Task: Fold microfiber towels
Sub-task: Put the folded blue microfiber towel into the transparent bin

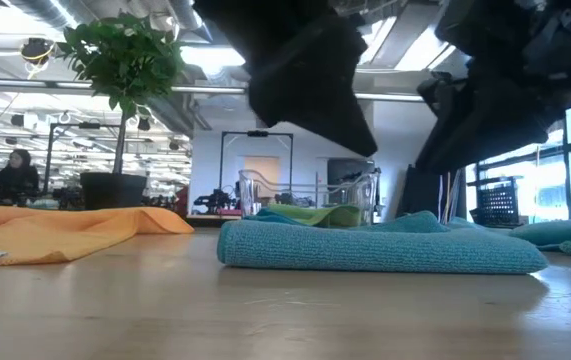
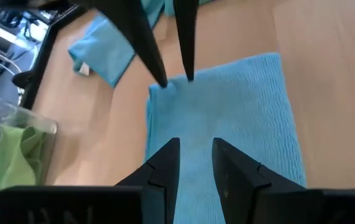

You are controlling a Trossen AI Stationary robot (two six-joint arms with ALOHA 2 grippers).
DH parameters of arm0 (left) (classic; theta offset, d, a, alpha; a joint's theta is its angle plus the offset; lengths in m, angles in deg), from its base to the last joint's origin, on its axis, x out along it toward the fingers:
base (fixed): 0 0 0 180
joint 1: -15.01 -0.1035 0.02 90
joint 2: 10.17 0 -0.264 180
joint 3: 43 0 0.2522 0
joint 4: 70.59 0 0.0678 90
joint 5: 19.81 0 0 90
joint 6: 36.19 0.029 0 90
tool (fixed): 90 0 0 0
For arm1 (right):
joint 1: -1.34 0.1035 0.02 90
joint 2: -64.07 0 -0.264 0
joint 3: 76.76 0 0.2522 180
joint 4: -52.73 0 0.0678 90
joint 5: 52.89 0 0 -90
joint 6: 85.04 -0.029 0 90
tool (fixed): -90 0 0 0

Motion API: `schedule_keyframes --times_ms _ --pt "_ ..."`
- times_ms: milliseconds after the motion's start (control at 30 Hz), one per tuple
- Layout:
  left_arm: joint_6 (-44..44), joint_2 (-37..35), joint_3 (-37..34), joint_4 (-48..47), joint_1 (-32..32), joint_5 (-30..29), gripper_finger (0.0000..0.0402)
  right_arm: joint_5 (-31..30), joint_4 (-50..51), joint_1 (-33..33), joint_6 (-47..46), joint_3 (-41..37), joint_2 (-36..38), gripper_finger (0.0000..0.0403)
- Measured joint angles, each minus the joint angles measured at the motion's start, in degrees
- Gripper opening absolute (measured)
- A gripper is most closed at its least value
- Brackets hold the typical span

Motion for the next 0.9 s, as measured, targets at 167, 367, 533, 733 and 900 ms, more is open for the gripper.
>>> schedule_keyframes --times_ms 167,367,533,733,900 --pt "1.44 0.00 0.00 1.71 -0.86 2.88 0.0086 1.35 -0.24 -0.52 0.81 -0.03 0.46 0.0092" --pt "1.18 0.02 -3.62 7.67 -1.41 6.45 0.0086 2.01 -0.25 -0.52 1.44 -0.05 0.61 0.0092" --pt "1.32 0.02 -4.42 11.25 -1.18 7.22 0.0086 4.89 -1.41 -0.19 -0.97 -1.43 0.63 0.0092" --pt "2.36 0.02 -2.28 11.86 -1.33 8.49 0.0086 4.92 -2.40 1.43 -3.71 -3.00 0.62 0.0092" --pt "2.62 0.02 -2.27 13.50 -1.71 11.10 0.0086 4.87 -4.91 3.20 -2.42 -3.00 0.80 0.0092"
